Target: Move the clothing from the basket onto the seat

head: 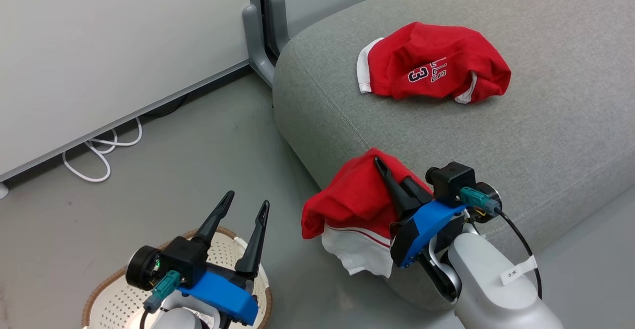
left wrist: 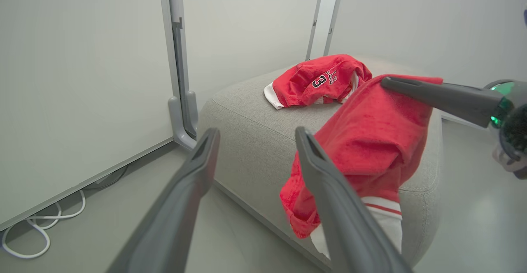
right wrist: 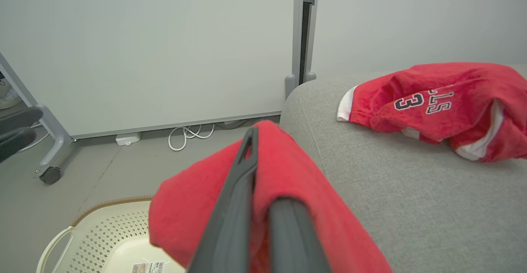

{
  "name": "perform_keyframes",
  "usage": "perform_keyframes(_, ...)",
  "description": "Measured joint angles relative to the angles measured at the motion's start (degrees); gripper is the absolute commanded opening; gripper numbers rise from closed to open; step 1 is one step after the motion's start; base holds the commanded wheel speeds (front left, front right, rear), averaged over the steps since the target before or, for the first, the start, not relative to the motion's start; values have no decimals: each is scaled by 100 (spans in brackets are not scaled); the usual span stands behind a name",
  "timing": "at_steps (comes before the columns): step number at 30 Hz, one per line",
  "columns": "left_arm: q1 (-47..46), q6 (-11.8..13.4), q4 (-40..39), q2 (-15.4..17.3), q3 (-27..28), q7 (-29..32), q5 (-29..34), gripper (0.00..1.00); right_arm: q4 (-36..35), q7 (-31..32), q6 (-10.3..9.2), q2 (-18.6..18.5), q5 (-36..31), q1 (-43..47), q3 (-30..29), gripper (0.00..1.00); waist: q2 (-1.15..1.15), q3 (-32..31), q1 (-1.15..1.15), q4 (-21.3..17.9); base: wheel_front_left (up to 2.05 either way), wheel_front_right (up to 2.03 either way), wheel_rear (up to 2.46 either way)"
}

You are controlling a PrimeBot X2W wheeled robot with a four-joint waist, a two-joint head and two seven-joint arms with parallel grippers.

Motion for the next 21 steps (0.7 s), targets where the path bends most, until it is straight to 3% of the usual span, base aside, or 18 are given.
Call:
perform_keyframes(6, -23, 0, -21, 16, -31, 0, 0, 100, 7, 0, 0, 2, -16, -11, -214, 0, 0, 72, 0, 118, 0, 0, 0)
perform_keyframes(15, -241, 0, -136, 107, -157, 0, 40, 100, 82, 31, 0, -11, -371, -956, -1256, 0, 0, 361, 0, 304, 0, 0, 0)
perform_keyframes(21, -443, 0, -278, 204, -260, 0, 66, 100, -69, 310, 0, -392, -745, -1773, -2116, 0, 0, 714, 1, 475, 0, 0, 0)
